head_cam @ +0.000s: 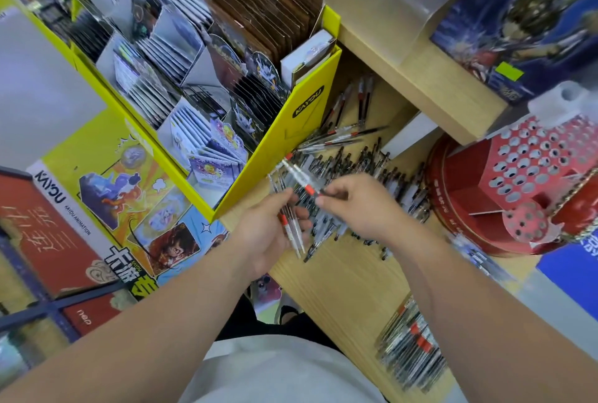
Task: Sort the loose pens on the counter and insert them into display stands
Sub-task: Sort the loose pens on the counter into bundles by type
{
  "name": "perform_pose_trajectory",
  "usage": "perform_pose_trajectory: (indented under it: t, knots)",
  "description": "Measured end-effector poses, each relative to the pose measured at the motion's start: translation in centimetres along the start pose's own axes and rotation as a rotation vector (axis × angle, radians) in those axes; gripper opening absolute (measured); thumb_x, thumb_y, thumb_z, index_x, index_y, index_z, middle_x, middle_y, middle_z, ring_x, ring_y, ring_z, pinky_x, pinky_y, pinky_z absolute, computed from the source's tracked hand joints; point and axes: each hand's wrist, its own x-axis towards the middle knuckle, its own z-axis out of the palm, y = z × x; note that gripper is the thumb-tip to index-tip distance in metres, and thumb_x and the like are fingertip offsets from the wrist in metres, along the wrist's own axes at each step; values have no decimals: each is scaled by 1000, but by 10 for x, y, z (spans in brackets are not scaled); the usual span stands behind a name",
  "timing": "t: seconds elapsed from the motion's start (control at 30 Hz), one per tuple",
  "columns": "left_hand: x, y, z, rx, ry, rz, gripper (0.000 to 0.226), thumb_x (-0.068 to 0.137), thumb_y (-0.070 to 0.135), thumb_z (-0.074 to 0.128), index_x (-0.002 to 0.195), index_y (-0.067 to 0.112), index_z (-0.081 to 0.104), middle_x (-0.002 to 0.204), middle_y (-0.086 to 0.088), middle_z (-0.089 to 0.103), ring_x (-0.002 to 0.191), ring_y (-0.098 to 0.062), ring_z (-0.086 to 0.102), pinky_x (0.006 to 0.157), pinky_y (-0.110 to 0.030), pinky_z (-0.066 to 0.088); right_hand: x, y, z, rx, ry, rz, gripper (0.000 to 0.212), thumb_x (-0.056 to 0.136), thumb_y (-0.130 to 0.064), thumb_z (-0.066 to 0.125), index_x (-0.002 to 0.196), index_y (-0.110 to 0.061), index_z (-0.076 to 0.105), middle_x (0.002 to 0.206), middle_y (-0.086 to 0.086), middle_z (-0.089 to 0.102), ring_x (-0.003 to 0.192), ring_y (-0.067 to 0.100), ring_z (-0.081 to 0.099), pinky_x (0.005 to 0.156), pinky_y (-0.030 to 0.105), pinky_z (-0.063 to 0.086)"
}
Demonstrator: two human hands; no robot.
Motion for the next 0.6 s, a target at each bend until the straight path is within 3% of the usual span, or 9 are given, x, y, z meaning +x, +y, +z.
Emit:
perform_pose_trajectory:
  t: [0.07,0.17,0.23,0.3,0.4,0.5,0.6]
  knots:
    - [-1,-1,4,6,-60,7,30,95,41,60,107,14,58,86,-9,64,71,-21,65,77,-41,51,-12,1,14,71,-29,18,21,96,-32,67,79,-19,69,64,1,55,56,16,47,57,30,35]
    - [0,-6,4,3,-28,22,21,97,32,63,102,14,54,80,-7,61,69,-20,64,77,-41,51,-15,4,27,117,-18,16,23,95,-30,68,76,-17,71,60,-3,54,56,14,46,58,30,35]
    - [1,-10,2,-12,-16,46,20,96,27,66,107,13,57,84,-10,59,73,-24,62,82,-46,49,-15,4,32,89,-12,-4,28,94,-32,69,71,-17,69,54,-6,50,50,12,41,55,28,33]
    - [0,-12,-1,-35,3,65,21,97,23,65,115,12,61,86,-11,62,75,-25,64,84,-47,50,-15,2,36,48,-36,-25,27,94,-35,69,76,-15,71,57,1,52,50,14,41,53,28,32]
    - [-2,-15,-9,-112,44,51,29,98,18,61,123,4,62,92,-14,66,80,-28,67,76,-42,56,-13,-1,44,-1,-74,-46,27,92,-40,69,74,-21,69,63,8,60,52,16,47,53,30,36]
    - [-2,-17,-19,-159,49,23,21,101,21,57,110,5,68,95,-16,72,84,-29,72,71,-41,59,-6,-7,49,-81,-60,-66,43,95,-48,62,72,-12,70,60,13,57,51,20,48,52,32,35]
    - [-8,-15,-31,-208,64,-8,21,103,21,53,95,7,65,79,-11,70,75,-27,72,66,-39,59,9,-15,46,43,30,-5,35,99,-45,57,93,-15,75,81,8,72,67,24,65,60,37,51]
